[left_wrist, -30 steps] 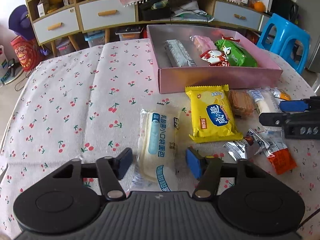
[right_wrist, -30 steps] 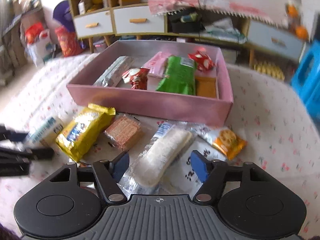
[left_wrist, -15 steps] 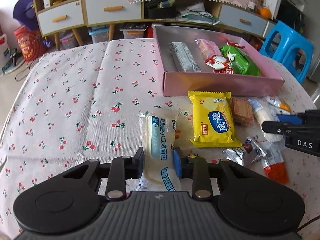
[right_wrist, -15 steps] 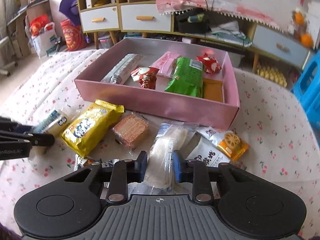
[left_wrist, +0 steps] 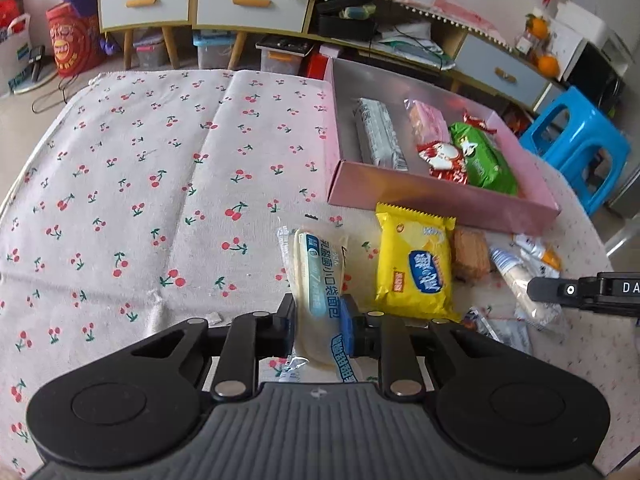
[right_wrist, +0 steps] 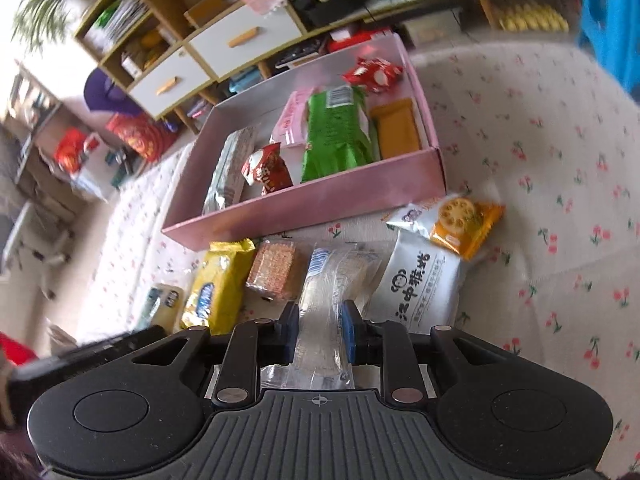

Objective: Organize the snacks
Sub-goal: 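Carry both packs into the pink box and open both tools to release them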

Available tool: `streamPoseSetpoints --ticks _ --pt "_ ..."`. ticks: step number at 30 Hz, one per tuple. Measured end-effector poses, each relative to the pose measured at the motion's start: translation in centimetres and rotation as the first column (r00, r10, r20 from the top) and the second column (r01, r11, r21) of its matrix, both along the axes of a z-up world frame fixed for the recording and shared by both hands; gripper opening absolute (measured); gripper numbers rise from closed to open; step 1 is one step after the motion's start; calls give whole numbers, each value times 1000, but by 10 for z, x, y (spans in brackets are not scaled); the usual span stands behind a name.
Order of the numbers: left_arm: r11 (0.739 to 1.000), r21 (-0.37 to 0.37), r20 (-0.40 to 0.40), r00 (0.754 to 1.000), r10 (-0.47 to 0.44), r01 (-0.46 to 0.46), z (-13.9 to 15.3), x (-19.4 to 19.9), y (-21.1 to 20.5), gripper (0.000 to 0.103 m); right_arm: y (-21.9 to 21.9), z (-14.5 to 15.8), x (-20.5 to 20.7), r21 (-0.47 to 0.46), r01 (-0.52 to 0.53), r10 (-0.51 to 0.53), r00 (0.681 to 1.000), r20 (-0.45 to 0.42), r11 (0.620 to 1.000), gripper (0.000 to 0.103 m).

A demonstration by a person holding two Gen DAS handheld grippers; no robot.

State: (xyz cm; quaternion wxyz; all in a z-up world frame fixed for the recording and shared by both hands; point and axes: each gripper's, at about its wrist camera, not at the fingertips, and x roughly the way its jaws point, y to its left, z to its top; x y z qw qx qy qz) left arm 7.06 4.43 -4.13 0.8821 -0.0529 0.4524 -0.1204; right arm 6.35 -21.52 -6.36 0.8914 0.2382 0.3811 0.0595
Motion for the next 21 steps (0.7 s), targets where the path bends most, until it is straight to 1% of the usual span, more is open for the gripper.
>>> streamPoseSetpoints --ticks 7,10,15,21 --pt "999 -48 27 999 17 -16 12 0 -2 20 -17 4 -6 164 15 -10 999 -30 986 22" --pt "998 -67 33 999 23 -21 16 1 -5 19 -20 11 -9 208 15 -11 1000 -23 978 22" --pt "996 -91 59 998 30 -24 24 5 -16 19 -21 29 -13 243 27 -34 999 26 970 22" --pt "993 -118 105 994 27 -15 35 13 -36 19 -31 53 -11 245 87 -116 987 109 966 22"
